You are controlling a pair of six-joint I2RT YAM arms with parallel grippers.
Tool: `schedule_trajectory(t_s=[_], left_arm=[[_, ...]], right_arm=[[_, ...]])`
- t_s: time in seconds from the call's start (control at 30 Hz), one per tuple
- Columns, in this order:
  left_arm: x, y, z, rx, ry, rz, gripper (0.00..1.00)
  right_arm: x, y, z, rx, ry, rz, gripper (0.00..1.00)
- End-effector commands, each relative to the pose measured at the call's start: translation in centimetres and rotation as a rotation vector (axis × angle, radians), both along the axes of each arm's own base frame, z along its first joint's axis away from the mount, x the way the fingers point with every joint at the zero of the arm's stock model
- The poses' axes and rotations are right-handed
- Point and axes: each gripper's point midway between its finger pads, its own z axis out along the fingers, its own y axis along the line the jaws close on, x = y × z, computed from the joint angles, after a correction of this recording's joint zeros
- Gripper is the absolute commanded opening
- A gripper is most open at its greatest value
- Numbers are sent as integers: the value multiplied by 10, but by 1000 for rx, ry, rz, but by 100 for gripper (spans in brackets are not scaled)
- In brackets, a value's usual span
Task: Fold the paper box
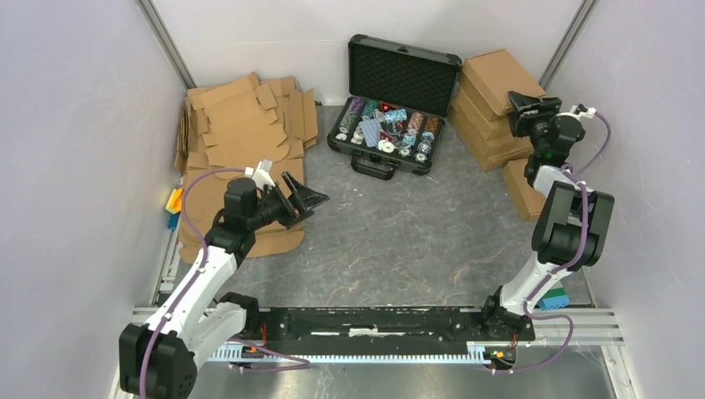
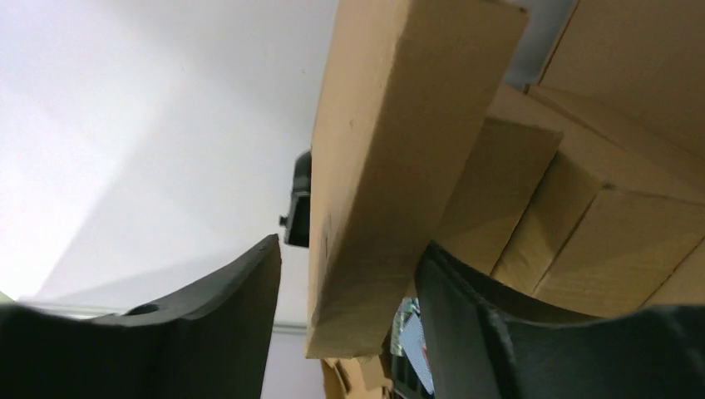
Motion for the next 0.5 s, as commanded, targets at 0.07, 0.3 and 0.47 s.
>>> schedule_trajectory(t_s=[0.07, 0.3, 0.47], left_arm=[[-2, -4, 6, -21, -33, -31, 100], [-1, -4, 10, -24, -32, -33, 100], [-2, -3, 11, -14, -32, -35, 100]], right_arm=[[4, 16, 10, -27, -13, 56, 72], [-19, 22, 10, -40, 9, 42, 87], [-39, 34, 6, -30, 6, 77, 90]])
